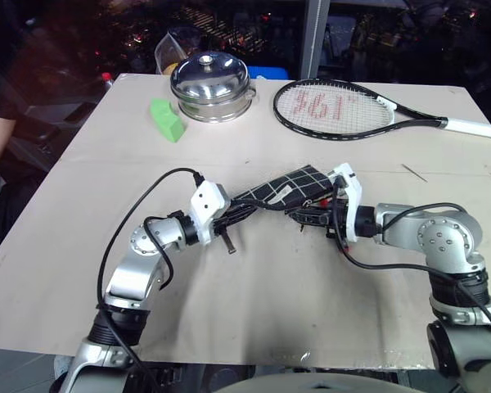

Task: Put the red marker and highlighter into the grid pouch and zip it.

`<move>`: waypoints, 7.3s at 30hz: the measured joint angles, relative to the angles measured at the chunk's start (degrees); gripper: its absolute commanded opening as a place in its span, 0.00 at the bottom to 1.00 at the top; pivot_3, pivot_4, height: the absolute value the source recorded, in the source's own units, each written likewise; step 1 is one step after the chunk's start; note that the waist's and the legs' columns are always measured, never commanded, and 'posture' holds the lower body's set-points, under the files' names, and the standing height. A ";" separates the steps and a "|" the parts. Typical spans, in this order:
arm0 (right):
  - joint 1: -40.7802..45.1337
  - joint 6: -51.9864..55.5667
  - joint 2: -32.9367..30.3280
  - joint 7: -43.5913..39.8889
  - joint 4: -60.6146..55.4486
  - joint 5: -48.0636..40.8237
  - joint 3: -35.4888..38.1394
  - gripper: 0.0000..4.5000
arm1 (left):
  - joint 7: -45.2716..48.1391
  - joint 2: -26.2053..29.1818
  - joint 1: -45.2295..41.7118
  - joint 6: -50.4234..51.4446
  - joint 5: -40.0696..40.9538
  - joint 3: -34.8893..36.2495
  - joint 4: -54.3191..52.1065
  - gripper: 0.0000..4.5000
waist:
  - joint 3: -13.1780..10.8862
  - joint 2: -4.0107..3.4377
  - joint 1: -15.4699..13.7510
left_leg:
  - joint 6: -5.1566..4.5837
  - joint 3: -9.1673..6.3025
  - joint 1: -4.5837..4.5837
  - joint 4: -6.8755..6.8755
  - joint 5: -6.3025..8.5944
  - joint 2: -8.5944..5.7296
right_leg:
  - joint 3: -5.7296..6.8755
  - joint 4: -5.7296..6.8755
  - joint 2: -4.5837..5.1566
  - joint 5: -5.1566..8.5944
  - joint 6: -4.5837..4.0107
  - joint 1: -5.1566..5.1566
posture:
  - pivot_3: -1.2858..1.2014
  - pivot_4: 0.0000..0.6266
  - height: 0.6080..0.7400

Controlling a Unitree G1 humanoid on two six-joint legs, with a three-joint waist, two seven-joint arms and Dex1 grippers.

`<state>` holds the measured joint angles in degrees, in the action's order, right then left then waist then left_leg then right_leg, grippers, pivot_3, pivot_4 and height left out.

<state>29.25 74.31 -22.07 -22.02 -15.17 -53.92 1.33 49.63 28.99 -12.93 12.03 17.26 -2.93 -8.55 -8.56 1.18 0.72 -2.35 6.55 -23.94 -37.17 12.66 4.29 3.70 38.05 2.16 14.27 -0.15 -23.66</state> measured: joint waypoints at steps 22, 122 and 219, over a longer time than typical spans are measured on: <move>1.34 5.24 7.30 4.79 -1.86 -4.40 3.82 0.01 | -4.91 -1.49 -0.47 2.15 -1.72 -1.34 -2.07 0.00 | 0.00 0.00 0.02 | 0.00 0.00 -0.01 0.04 0.00 0.00 | -0.01 -0.03 0.04 0.00 0.00 0.00 | 0.52 0.24 1.00; 13.00 -68.26 -15.61 -18.73 8.64 67.97 -40.61 0.99 | -2.60 2.60 -4.28 -18.59 -12.74 -5.81 8.01 0.00 | -0.13 -0.22 0.01 | 0.24 0.31 -0.75 -0.17 -0.16 0.01 | 0.03 0.18 -0.19 -0.01 0.03 -0.92 | 0.52 0.24 1.00; -5.91 -48.91 -31.36 -41.59 17.49 48.71 -14.07 0.40 | -0.90 4.95 -2.34 -19.88 -12.58 -2.08 7.40 0.00 | 0.06 0.16 0.05 | 0.05 0.68 0.21 -0.29 -0.04 0.02 | -0.60 0.75 -0.21 0.12 0.20 -0.44 | 0.52 0.24 1.00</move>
<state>23.33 25.40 -53.44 -63.61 2.31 -5.21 -12.73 48.73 33.94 -15.26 -7.85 4.68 -5.01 -1.15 -8.49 1.34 0.77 -2.31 7.23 -23.73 -37.46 12.62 4.31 3.10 38.80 1.95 14.39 0.04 -24.10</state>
